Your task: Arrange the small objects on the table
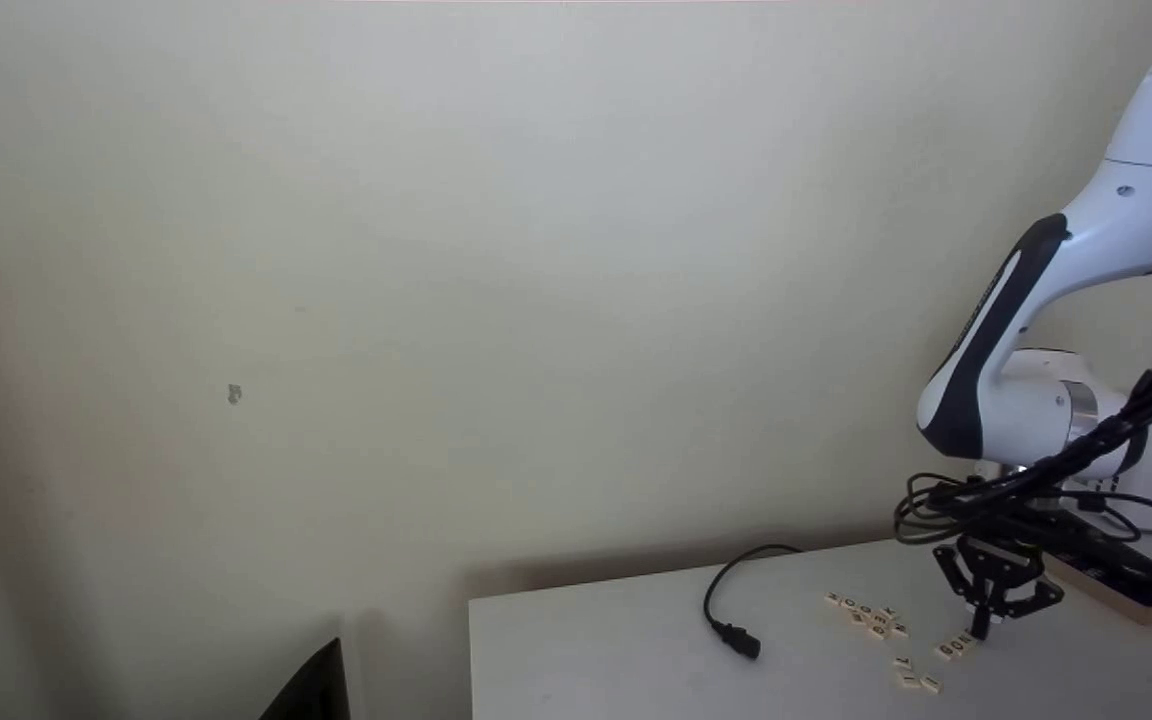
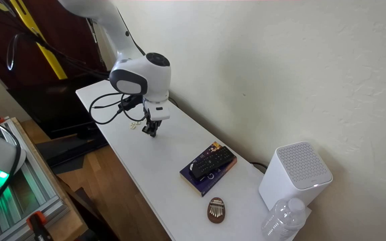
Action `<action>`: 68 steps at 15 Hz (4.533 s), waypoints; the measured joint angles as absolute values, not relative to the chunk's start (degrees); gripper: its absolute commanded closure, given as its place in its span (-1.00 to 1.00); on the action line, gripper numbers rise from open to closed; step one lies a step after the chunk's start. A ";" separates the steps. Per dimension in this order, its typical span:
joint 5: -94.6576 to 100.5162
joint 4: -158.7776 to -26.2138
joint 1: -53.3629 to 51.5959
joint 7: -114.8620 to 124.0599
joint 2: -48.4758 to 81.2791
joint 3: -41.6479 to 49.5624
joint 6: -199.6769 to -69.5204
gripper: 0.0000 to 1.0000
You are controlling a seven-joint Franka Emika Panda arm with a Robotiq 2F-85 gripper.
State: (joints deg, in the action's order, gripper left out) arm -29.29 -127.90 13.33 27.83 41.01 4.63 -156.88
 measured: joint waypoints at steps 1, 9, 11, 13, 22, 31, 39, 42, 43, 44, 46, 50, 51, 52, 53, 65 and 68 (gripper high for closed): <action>-29.53 -127.90 13.35 27.90 41.00 4.63 -156.87 1.00; -31.48 -127.91 13.45 28.27 40.99 4.65 -156.74 1.00; -32.16 -128.01 13.57 28.26 40.94 4.62 -156.73 1.00; -32.97 -128.25 13.76 28.17 40.83 4.61 -156.75 1.00; -33.73 -130.88 14.05 27.75 38.58 4.64 -158.65 1.00; -33.60 -133.22 13.48 24.08 35.95 4.05 -160.73 1.00; -26.50 -134.93 11.37 15.51 33.94 5.02 -160.73 1.00; -21.50 -135.77 9.87 13.16 33.14 6.26 -160.73 0.33; -19.91 -136.13 9.43 12.34 32.80 6.65 -160.73 0.21; -18.35 -136.44 9.13 11.34 32.44 6.95 -160.73 0.09; -15.37 -136.87 8.72 9.31 31.84 7.42 -160.73 -0.20; -9.87 -137.95 8.42 5.01 30.25 7.94 -160.78 -0.76; -8.69 -138.19 8.42 3.67 29.82 7.95 -160.78 -0.92; -7.65 -138.48 8.42 2.31 29.37 7.95 -160.78 -0.98; -6.68 -138.76 8.42 0.92 28.98 7.94 -160.78 -1.00; 2.93 -143.19 8.34 -7.55 23.30 8.31 -160.78 -1.00; 4.72 -144.21 7.99 -7.56 21.62 8.99 -160.78 -1.00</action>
